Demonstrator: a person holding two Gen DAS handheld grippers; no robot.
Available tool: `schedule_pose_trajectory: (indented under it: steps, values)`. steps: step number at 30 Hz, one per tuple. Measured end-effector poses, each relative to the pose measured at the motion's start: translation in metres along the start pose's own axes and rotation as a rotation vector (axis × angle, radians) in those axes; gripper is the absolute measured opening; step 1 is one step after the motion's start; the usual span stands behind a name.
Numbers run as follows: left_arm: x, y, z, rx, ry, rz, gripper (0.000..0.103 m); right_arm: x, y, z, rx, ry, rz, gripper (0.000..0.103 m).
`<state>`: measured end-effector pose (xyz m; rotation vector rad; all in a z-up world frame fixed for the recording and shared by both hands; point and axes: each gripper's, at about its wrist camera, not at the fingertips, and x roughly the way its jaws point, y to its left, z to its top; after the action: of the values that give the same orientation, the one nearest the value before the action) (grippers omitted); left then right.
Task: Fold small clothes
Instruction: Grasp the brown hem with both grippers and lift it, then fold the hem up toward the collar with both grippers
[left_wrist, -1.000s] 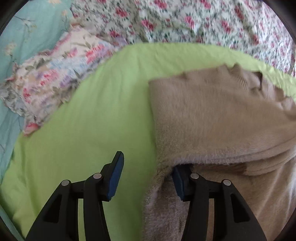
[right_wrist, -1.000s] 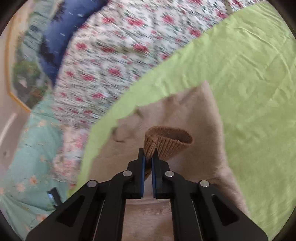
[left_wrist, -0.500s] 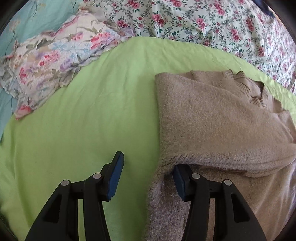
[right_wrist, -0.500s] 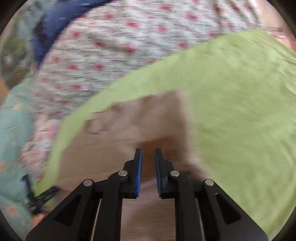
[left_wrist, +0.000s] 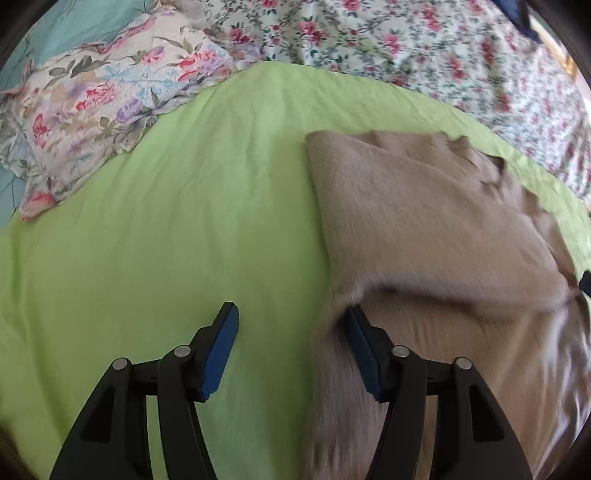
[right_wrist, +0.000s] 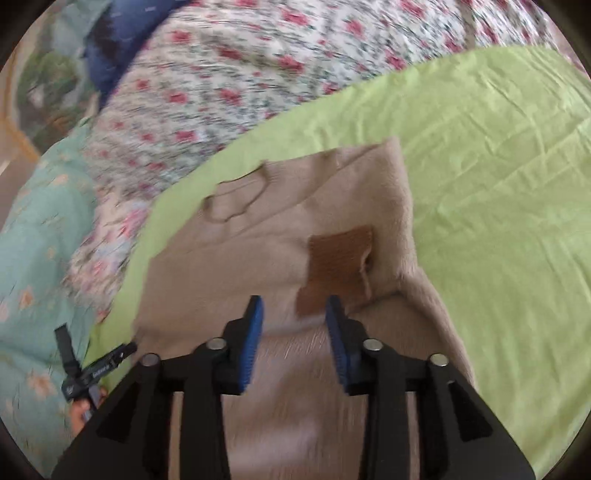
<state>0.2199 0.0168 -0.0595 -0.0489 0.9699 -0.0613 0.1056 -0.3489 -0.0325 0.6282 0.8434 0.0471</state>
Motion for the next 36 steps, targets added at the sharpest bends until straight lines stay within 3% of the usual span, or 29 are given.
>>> schedule_pose_trajectory:
  steps: [5,14,16,18,22,27,28,30,33,34,35,36]
  values:
    - [-0.043,0.015,-0.047,0.005,0.029,-0.177,0.06,-0.042,0.004,-0.043,-0.063,0.052,0.044,0.047]
    - [-0.094,0.015,-0.161,0.022,0.152,-0.42,0.066,-0.12,-0.026,-0.134,-0.062,0.147,0.072,0.053]
    - [-0.104,0.007,-0.183,0.057,0.144,-0.441,0.067,-0.135,-0.039,-0.156,-0.057,0.189,0.071,0.054]
    - [-0.11,-0.002,-0.198,0.098,0.152,-0.476,0.068,-0.14,-0.047,-0.176,-0.055,0.242,0.07,0.054]
    - [-0.112,-0.022,-0.217,0.175,0.178,-0.531,0.068,-0.131,-0.045,-0.201,-0.067,0.306,0.167,0.054]
    - [-0.109,-0.033,-0.225,0.26,0.201,-0.581,0.069,-0.108,-0.033,-0.213,-0.106,0.3,0.211,0.053]
    - [-0.108,-0.034,-0.224,0.269,0.205,-0.588,0.069,-0.108,-0.03,-0.214,-0.129,0.288,0.213,0.05]
    - [-0.107,-0.03,-0.222,0.27,0.218,-0.61,0.068,-0.11,-0.03,-0.215,-0.144,0.294,0.215,0.012]
    - [-0.106,-0.025,-0.223,0.282,0.219,-0.598,0.041,-0.12,-0.032,-0.219,-0.148,0.289,0.243,0.011]
    - [-0.104,-0.026,-0.224,0.289,0.226,-0.587,0.023,-0.124,-0.03,-0.219,-0.156,0.285,0.26,0.011]
    - [-0.103,-0.025,-0.225,0.293,0.233,-0.584,0.013,-0.129,-0.028,-0.218,-0.162,0.275,0.278,0.011]
    - [-0.103,-0.025,-0.226,0.299,0.23,-0.578,0.014,-0.133,-0.025,-0.215,-0.163,0.264,0.299,0.011]
